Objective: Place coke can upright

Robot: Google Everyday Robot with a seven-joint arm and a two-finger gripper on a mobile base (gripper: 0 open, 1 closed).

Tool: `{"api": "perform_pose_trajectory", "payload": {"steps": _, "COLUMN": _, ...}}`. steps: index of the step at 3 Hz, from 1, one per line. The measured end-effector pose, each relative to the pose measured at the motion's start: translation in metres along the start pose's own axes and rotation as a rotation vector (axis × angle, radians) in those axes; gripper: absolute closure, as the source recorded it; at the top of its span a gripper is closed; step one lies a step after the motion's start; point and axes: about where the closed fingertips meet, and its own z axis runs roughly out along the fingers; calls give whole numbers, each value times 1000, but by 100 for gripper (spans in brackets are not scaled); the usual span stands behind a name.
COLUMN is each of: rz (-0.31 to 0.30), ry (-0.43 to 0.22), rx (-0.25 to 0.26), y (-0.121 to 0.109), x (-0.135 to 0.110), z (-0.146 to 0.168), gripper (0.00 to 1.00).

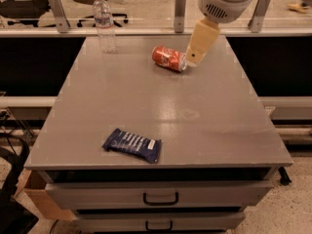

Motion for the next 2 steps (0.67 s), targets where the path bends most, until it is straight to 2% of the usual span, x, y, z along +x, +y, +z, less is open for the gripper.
{"api": "perform_pose_trajectory", "payload": {"steps": 1, "rz": -76, "ry": 8, "rx": -5, "y": 1, "x": -24, "z": 38, "gripper": 0}}
{"api": "perform_pose_trajectory", "payload": {"steps": 2, "rz": -171, "ry": 51, "rx": -10, "y": 0, "x": -40, "z": 85, "gripper": 0}}
